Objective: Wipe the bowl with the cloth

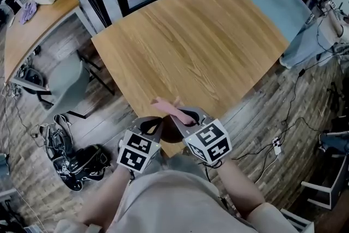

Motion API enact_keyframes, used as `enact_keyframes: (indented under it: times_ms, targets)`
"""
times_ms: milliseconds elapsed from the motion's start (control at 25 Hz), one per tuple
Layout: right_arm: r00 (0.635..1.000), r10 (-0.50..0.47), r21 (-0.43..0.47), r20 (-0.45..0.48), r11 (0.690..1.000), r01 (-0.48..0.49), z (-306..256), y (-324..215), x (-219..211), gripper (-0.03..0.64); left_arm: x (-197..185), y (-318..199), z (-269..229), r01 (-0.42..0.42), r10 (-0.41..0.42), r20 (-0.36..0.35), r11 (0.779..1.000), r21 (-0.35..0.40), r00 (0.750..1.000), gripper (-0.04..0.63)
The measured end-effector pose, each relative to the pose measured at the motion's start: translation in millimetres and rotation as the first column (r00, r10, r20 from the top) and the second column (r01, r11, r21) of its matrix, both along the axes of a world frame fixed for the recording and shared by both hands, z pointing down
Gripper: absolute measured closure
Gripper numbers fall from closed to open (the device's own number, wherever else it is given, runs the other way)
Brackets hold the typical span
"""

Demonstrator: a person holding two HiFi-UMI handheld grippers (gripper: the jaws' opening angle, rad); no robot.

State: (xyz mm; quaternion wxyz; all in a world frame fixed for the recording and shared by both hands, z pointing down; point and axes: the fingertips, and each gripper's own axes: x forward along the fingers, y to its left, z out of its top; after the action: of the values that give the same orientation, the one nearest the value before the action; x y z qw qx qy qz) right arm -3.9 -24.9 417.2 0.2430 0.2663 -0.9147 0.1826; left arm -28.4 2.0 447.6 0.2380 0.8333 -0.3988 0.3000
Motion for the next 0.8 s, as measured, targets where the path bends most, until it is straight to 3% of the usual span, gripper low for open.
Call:
enact_keyframes:
  times_ms: [160, 320, 600, 800]
  targets:
    - [0.996, 0.079, -0.011, 0.042, 0.997, -0.078, 1.3, -8.2, 9.9, 0.591, -2.5, -5.7, 2.0, 0.074, -0.083, -0.115, 0.994, -0.075, 0.99, 0.586]
    - [0.99, 0.137, 0.037, -0.016, 0.99, -0.136, 11.3, -18.2, 26.4, 0.591, -12.4, -15.4, 13.9, 0.124, -0.134, -0.108, 0.988, -0.09, 0.985, 0.587]
    - [0.954, 0.3, 0.056, 0.029, 0.952, -0.301, 15.3, -36.3, 53.7, 0.589, -34.6, -45.0, 25.0, 0.224, -0.241, -0.143, 0.967, -0.125, 0.96, 0.586]
    - [0.947, 0.321, 0.033, 0.016, 0.946, -0.322, 29.3, -35.1, 57.2, 0.589, -41.4, -63.9, 36.6, 0.267, -0.294, -0.185, 0.95, -0.161, 0.938, 0.586]
